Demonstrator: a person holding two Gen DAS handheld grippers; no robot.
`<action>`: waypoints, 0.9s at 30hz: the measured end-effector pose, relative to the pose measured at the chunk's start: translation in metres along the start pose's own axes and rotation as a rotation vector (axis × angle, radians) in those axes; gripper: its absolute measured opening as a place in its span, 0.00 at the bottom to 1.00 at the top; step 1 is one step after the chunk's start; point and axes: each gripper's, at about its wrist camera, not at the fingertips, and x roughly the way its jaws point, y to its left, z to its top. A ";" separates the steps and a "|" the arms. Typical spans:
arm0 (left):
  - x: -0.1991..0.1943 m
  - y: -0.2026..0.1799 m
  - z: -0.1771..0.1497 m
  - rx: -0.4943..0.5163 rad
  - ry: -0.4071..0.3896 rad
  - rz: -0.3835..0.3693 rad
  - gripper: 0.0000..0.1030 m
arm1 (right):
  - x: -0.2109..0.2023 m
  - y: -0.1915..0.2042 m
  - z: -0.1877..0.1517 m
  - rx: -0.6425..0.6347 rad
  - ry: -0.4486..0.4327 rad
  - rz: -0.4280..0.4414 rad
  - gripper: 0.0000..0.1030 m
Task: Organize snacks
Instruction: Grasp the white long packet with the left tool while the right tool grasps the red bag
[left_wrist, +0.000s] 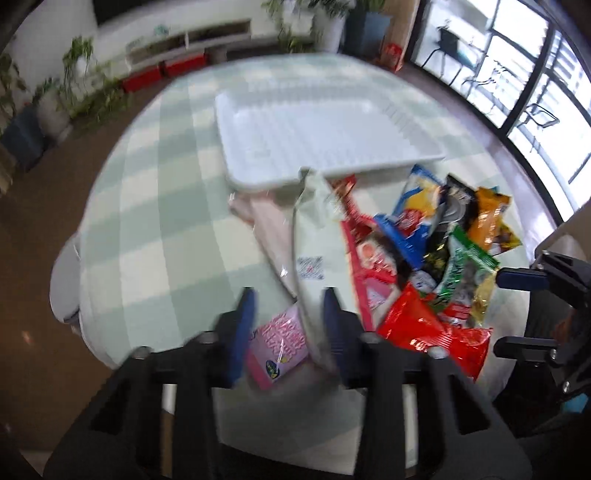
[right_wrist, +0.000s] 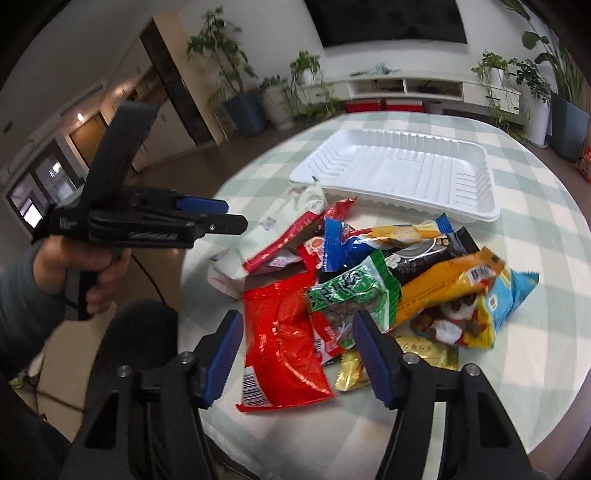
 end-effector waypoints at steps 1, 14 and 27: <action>0.000 0.003 0.000 -0.032 0.023 -0.012 0.27 | -0.002 0.002 0.002 -0.002 0.030 0.003 0.58; -0.026 -0.030 -0.033 0.107 -0.207 0.007 0.53 | 0.028 0.040 -0.023 -0.140 0.012 -0.001 0.57; -0.016 -0.032 -0.013 0.162 -0.086 0.073 0.67 | 0.051 0.048 -0.023 -0.119 0.101 -0.105 0.57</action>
